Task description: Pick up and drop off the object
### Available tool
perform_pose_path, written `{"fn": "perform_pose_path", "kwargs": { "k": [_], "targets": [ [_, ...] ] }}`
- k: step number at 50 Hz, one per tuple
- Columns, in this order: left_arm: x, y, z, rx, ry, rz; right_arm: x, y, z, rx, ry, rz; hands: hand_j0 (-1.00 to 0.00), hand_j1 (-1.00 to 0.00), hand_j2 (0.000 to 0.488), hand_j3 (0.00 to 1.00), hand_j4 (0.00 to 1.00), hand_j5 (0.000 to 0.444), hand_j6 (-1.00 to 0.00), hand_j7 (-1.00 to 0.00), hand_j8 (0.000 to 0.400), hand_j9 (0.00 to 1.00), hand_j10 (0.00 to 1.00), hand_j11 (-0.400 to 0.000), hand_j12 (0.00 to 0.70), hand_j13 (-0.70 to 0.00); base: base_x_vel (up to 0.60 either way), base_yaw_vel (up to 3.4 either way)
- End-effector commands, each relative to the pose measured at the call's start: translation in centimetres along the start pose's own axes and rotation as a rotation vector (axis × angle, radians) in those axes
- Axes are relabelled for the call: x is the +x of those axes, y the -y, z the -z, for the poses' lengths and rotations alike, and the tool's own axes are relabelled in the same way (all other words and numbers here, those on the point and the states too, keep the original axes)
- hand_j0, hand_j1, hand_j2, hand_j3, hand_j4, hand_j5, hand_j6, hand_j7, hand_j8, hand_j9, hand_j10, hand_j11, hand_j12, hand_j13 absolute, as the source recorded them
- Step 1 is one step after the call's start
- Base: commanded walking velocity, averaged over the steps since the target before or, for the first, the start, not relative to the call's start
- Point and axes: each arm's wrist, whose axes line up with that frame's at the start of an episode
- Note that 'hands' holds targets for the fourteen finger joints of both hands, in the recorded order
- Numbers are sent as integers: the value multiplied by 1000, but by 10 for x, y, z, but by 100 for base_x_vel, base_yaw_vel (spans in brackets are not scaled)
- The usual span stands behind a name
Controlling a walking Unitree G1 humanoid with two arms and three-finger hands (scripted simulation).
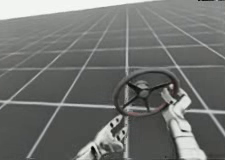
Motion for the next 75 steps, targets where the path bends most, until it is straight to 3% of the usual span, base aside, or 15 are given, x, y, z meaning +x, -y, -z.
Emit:
{"fn": "perform_pose_path", "kwargs": {
  "k": [1,75],
  "targets": [
    [-2,-2,0,-10,14,6,-6,-9,-7,7,23,-28,0,0,0,1000,1000,0,0,0,0,1000,1000,-400,0,-700,34,-54],
    [-2,-2,0,-10,14,6,-6,-9,-7,7,23,-28,0,0,0,1000,1000,0,0,0,0,1000,1000,-400,0,-700,31,-57]
  ]
}}
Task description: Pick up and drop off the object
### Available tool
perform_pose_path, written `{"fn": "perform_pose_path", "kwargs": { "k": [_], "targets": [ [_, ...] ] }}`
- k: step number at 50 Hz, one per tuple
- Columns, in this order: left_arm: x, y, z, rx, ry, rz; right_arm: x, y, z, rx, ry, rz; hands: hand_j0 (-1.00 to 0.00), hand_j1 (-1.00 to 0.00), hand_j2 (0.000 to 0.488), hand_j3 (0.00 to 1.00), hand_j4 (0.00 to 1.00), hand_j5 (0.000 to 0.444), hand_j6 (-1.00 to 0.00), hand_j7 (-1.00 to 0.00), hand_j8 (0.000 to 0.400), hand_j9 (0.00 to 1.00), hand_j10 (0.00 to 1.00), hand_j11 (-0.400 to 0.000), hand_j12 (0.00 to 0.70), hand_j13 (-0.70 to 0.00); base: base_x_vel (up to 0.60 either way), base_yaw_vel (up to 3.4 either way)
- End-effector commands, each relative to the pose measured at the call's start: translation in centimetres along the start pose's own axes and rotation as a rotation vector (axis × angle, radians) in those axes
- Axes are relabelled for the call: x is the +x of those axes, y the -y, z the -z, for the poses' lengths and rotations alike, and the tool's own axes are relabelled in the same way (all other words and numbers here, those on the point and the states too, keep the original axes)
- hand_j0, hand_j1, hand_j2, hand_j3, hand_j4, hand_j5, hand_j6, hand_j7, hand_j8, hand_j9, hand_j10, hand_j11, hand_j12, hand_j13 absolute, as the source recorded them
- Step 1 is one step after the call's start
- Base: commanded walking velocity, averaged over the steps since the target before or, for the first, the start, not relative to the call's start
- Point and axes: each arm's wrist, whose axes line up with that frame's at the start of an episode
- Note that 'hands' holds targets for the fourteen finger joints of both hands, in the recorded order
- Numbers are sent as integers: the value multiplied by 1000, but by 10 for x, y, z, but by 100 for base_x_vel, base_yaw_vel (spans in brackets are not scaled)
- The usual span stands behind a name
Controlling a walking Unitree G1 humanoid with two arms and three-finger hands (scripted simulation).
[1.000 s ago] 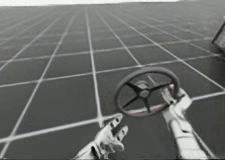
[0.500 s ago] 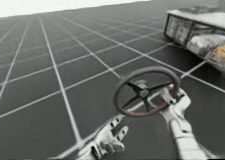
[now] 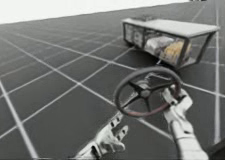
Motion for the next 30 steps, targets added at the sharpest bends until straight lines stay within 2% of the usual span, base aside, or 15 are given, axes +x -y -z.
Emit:
{"fn": "perform_pose_path", "kwargs": {
  "k": [1,30],
  "targets": [
    [-3,-4,0,-16,16,5,-6,-12,-6,1,23,-33,0,0,0,1000,1000,0,0,0,0,1000,1000,-400,0,-700,42,-44],
    [-3,-4,0,-16,16,5,-6,-12,-6,1,23,-33,0,0,0,1000,1000,0,0,0,0,1000,1000,-400,0,-700,46,-32]
  ]
}}
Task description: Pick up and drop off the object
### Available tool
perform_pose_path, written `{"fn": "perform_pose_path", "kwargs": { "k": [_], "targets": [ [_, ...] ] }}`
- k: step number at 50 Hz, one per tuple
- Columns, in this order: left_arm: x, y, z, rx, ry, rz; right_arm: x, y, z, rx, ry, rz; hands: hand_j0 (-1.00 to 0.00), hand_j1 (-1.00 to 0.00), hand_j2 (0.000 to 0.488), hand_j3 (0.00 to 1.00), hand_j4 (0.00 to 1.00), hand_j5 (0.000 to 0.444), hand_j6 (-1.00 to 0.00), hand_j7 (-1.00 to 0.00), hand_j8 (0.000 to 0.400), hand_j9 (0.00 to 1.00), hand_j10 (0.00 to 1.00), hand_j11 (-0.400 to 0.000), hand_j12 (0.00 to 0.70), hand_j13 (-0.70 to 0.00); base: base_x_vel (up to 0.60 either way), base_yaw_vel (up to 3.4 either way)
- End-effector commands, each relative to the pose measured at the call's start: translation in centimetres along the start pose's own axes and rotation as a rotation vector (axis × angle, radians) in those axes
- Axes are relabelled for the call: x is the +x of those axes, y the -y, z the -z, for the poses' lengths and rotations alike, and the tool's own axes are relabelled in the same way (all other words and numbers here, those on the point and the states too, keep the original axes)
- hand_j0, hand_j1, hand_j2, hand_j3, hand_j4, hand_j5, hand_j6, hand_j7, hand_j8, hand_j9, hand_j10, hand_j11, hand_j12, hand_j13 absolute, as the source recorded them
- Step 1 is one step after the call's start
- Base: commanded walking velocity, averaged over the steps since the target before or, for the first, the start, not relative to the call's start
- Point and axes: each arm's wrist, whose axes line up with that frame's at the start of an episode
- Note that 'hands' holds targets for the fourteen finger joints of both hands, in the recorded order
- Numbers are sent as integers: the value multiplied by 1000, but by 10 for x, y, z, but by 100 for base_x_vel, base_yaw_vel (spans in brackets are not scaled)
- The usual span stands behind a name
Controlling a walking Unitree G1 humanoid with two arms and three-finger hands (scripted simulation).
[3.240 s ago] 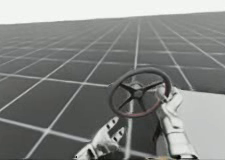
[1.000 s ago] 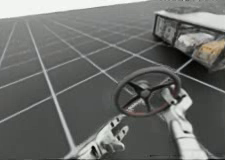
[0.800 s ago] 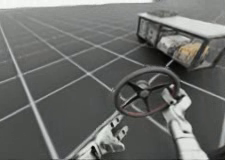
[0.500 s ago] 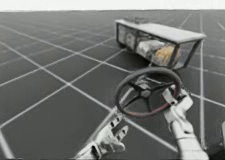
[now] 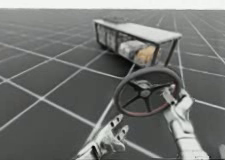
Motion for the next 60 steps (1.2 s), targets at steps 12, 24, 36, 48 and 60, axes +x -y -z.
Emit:
{"fn": "perform_pose_path", "kwargs": {
  "k": [12,24,36,48,60],
  "targets": [
    [0,6,-3,24,2,4,0,1,-7,38,9,-8,0,0,0,1000,1000,0,0,0,0,1000,1000,-400,0,-700,50,-21],
    [0,6,-3,24,2,4,0,1,-7,38,9,-8,0,0,0,1000,1000,0,0,0,0,1000,1000,-400,0,-700,52,-16],
    [0,6,-3,24,2,4,0,1,-7,38,9,-8,0,0,0,1000,1000,0,0,0,0,1000,1000,-400,0,-700,55,-10],
    [0,6,-3,24,2,4,0,1,-7,38,9,-8,0,0,0,1000,1000,0,0,0,0,1000,1000,-400,0,-700,56,-7],
    [0,6,-3,24,2,4,0,1,-7,38,9,-8,0,0,0,1000,1000,0,0,0,0,1000,1000,-400,0,-700,59,-2]
  ]
}}
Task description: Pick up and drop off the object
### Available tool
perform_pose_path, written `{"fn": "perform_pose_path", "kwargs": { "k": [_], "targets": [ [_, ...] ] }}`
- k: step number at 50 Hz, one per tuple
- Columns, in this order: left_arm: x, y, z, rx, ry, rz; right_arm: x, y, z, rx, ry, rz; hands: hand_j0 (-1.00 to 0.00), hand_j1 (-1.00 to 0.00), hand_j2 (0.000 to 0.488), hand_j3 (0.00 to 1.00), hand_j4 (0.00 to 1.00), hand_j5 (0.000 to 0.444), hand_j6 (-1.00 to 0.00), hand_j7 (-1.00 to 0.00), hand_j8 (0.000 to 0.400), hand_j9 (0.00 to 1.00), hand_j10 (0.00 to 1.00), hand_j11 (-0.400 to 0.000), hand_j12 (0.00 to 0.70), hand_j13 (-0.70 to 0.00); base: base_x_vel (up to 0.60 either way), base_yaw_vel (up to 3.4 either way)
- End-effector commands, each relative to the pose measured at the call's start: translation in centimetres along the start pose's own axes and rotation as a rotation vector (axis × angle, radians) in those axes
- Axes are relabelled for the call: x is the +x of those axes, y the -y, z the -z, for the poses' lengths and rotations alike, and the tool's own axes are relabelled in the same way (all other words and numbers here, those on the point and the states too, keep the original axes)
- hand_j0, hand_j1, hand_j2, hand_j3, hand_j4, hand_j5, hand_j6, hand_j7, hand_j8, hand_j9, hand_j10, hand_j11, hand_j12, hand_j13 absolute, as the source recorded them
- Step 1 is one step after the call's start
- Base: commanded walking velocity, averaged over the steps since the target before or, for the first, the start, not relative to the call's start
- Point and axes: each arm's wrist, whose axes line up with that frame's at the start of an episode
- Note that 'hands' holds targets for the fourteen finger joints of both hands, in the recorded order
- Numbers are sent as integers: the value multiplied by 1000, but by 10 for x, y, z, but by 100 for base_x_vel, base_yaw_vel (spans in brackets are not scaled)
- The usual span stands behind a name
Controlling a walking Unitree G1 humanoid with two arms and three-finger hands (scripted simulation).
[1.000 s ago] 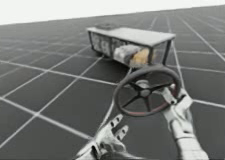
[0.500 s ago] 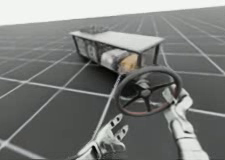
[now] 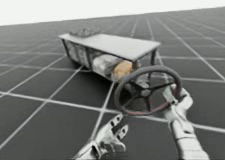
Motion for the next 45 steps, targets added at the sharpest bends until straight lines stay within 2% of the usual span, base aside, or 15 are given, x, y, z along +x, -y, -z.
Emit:
{"fn": "perform_pose_path", "kwargs": {
  "k": [1,45],
  "targets": [
    [-3,-3,0,-15,15,5,-6,-10,-5,0,21,-28,0,0,0,1000,1000,0,0,0,0,1000,1000,-400,0,-700,60,0],
    [-3,-3,0,-15,15,5,-6,-10,-5,0,21,-28,0,0,0,1000,1000,0,0,0,0,1000,1000,-400,0,-700,55,-6]
  ]
}}
